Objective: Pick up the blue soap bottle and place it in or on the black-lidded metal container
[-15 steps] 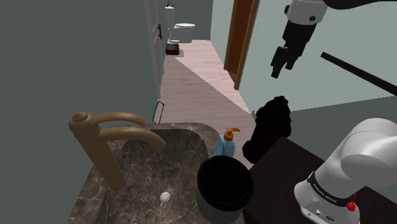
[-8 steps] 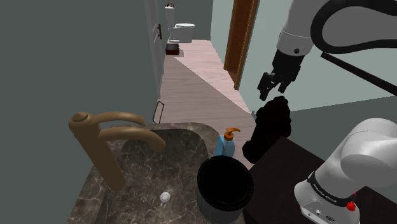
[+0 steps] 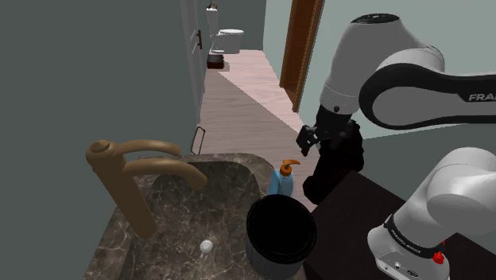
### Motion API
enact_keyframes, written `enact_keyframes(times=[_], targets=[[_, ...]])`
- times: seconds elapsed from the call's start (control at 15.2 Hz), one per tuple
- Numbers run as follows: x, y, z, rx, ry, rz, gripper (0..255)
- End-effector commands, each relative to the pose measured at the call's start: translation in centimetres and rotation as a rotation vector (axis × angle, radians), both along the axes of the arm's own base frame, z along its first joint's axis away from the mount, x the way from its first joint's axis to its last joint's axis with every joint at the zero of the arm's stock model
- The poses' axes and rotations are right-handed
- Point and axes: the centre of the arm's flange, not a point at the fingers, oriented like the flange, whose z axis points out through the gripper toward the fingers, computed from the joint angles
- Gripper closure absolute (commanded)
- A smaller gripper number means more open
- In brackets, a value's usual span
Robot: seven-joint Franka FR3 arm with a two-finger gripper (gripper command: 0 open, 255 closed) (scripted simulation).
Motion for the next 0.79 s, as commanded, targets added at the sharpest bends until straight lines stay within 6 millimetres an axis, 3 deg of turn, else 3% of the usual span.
enact_keyframes(times=[0.0, 0.53, 0.73], targets=[[0.1, 1.8, -1.9, -0.001, -0.024, -0.056, 0], [1.9, 8.6, -9.8, 0.004, -0.072, -0.268, 0], [2.1, 8.6, -11.0, 0.004, -0.073, -0.271, 0]])
